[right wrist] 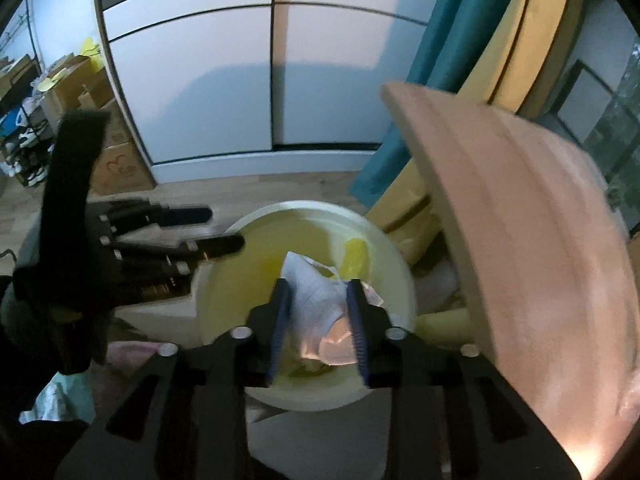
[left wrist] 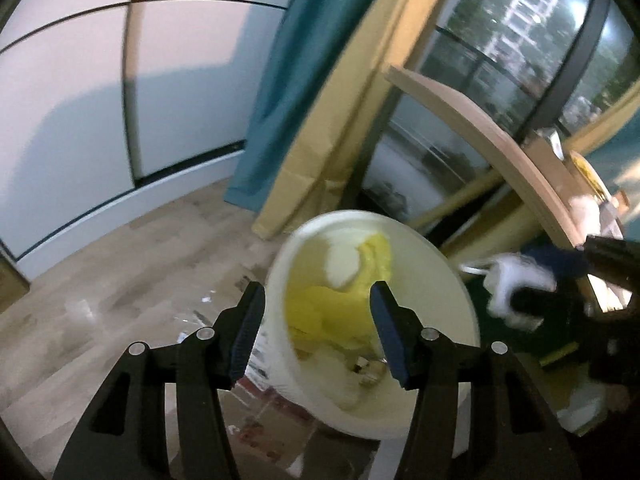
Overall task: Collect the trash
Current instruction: 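Open the right gripper to drop the white wrapper into the bucket, then move both grippers back to the table, right toward the flat clear bag, then grasp the flat clear bag with red labels with the right gripper and lift, then grasp the crumpled clear bag with the left gripper while the right holds the flat bag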
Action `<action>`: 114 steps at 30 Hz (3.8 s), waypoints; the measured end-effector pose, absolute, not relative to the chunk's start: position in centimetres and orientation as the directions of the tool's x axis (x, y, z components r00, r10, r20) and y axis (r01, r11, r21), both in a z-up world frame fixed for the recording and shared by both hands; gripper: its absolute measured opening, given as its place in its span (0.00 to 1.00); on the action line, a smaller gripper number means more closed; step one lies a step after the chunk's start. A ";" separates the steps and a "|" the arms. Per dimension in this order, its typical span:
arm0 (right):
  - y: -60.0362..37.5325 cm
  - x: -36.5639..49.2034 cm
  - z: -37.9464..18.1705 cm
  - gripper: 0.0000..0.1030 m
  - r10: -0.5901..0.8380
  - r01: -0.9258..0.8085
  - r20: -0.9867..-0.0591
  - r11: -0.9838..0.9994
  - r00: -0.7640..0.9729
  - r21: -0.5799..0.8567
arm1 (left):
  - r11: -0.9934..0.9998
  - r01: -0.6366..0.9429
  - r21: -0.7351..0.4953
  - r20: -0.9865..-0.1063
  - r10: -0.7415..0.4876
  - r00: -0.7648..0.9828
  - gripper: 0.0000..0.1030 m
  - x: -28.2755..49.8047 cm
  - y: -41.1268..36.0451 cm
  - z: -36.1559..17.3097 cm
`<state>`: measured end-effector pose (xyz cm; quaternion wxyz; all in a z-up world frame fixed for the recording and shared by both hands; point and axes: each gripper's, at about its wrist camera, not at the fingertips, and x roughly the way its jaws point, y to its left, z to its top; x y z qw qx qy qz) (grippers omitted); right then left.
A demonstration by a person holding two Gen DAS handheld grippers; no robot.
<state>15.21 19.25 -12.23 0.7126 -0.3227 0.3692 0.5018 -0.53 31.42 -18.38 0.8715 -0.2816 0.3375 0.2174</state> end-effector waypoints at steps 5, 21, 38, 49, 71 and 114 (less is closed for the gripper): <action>18.5 15.4 -12.0 0.58 0.479 -0.951 -0.851 0.299 0.216 -0.074 | 0.740 -0.585 -0.333 -0.705 0.217 0.676 0.56 -0.9 31.9 -17.7; 12.0 15.8 -9.0 0.59 0.502 -0.901 -0.800 0.421 0.329 -0.106 | 0.828 -0.486 -0.280 -0.635 0.219 0.740 0.56 1.9 26.2 -13.4; 1.0 18.4 -7.5 0.59 0.475 -0.773 -0.753 0.630 0.456 -0.071 | 0.926 -0.317 -0.205 -0.584 0.144 0.799 0.56 7.2 17.0 -8.6; -6.9 19.9 -8.0 0.60 0.436 -0.672 -0.744 0.740 0.507 -0.024 | 0.965 -0.202 -0.169 -0.582 0.068 0.810 0.56 10.7 11.1 -7.2; -19.2 25.1 -9.9 0.74 0.431 -0.411 -0.739 0.883 0.517 0.228 | 0.996 -0.033 -0.080 -0.602 -0.022 0.798 0.56 17.2 2.1 -4.3; -24.5 36.5 -6.9 0.14 0.354 -0.251 -0.665 0.935 0.658 0.250 | 0.980 0.174 -0.097 -0.641 -0.195 0.742 0.56 38.4 -6.3 -4.6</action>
